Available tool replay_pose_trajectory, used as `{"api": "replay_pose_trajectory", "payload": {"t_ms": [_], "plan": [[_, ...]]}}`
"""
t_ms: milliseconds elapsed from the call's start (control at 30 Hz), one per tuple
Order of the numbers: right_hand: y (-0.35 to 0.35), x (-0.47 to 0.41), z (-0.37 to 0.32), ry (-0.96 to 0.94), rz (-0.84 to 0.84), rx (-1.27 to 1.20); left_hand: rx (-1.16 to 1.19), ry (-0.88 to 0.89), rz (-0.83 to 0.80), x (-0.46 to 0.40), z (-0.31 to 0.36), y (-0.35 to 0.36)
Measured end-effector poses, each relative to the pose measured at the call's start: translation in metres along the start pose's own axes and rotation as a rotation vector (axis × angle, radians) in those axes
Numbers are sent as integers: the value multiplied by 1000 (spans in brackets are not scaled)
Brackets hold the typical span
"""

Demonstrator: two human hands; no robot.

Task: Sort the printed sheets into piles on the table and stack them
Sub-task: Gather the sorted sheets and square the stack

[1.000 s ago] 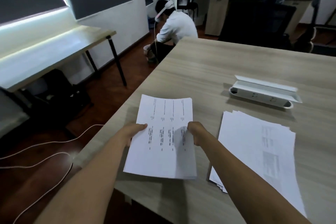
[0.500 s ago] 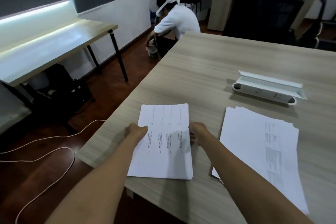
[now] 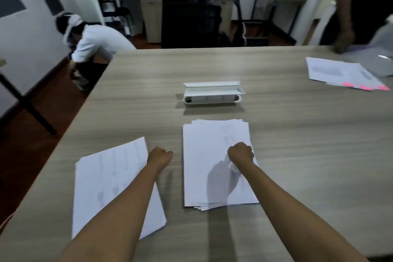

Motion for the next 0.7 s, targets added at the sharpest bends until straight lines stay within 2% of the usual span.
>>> {"api": "replay_pose_trajectory", "payload": {"t_ms": [67, 167, 300, 400, 533, 633, 700], "plan": [[-15, -7, 37, 116, 31, 108, 48, -44, -86, 0, 4, 31], [-16, -8, 70, 210, -4, 198, 104, -75, -118, 4, 6, 62], [3, -1, 71, 201, -81, 176, -131, -87, -121, 14, 22, 90], [9, 0, 71, 216, -110, 94, -194, -124, -87, 12, 24, 91], [9, -4, 72, 164, -190, -165, -48, -140, -55, -3, 10, 78], [14, 3, 70, 196, -317, -270, 164, -160, -102, -5, 0, 81], [20, 7, 65, 193, -388, -287, 218, -154, -95, -7, -1, 80]]}}
Point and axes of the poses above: each hand's wrist, its own x-axis away from the middle knuckle, its own y-axis out of the palm, z = x × y, the point moved 9 cm from there along -x, towards the middle knuckle, and after that the axes turned 6 degrees about x, right-handed, at the moved point
